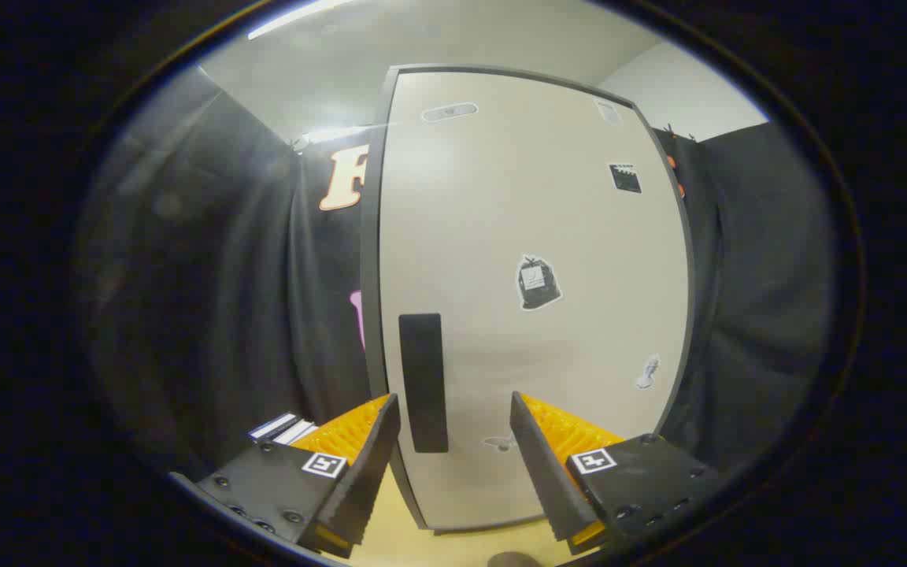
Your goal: Open the shoe cabinet door, grab the shoes and put them into the shoe cabinet, then close the shoe cabinet door.
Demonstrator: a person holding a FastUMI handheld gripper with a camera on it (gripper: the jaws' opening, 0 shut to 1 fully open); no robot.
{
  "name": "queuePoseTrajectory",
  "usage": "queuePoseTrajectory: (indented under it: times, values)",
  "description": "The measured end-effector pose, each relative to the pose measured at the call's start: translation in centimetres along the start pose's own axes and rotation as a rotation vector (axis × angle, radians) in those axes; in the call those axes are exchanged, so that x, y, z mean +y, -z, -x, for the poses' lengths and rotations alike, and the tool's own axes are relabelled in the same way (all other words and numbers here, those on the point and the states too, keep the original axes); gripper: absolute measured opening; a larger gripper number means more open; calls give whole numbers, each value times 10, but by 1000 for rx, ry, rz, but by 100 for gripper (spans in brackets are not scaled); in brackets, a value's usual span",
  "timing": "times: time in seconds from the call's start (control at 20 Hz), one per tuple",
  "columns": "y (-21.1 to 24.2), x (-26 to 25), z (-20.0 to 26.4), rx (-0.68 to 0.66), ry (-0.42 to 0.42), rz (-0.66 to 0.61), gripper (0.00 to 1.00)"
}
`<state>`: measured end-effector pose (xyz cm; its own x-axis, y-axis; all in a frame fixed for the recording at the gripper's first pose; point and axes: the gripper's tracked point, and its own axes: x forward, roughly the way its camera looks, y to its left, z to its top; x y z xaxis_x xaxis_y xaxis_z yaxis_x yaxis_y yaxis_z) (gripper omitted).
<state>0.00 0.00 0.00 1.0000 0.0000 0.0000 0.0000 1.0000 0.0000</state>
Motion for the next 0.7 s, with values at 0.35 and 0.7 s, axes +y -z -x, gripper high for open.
queuePoseTrajectory:
  times: [0.35, 0.7]
  values:
    - [3, 6, -8, 14, -12, -15, 85]
    - [8, 10, -20, 27, -13, 2, 85]
